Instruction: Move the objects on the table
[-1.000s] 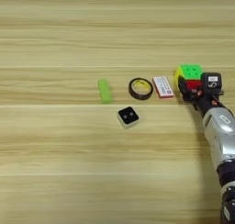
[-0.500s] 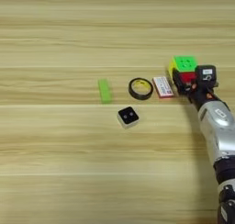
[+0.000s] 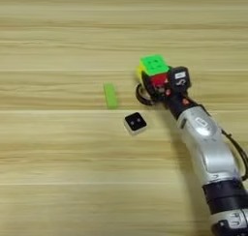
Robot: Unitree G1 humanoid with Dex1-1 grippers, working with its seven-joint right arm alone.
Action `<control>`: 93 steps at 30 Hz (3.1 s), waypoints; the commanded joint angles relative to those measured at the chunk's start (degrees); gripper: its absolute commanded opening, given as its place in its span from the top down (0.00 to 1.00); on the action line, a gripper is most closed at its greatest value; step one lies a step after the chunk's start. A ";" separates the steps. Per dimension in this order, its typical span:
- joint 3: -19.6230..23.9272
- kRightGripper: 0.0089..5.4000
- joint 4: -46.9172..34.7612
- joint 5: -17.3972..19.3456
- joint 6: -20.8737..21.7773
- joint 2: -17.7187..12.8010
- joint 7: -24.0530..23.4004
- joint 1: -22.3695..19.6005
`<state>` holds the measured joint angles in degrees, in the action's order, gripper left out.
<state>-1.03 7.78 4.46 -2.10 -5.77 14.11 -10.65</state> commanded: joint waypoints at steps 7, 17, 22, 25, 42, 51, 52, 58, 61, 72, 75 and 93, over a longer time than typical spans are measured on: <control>0.81 0.39 0.70 -0.21 1.69 -0.16 -0.66 -3.20; 2.04 0.39 5.38 -0.60 3.16 -0.70 -0.90 -4.30; 2.22 0.24 6.15 -1.00 3.44 -0.74 -1.19 -4.56; 2.14 0.19 6.12 -1.07 3.55 -0.77 -1.19 -4.53; 2.02 0.01 3.63 -0.75 3.80 -0.74 -1.11 -3.92; 2.08 0.01 3.79 -0.70 3.76 -0.71 -1.09 -4.02; 2.08 0.01 3.80 -0.69 3.77 -0.71 -1.09 -4.05; 2.20 0.05 4.04 -0.30 3.98 -0.76 -0.65 -4.26; 2.14 0.13 4.20 -0.16 4.08 -0.73 -0.22 -4.32; 2.80 0.35 4.88 0.20 4.62 -0.59 -0.26 -5.13; 3.66 0.38 4.50 0.46 4.88 -0.82 -0.88 -5.53; 16.17 0.38 5.07 2.81 5.32 -9.09 -3.41 -3.61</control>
<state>13.41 14.15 6.52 0.79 -12.23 11.57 -11.77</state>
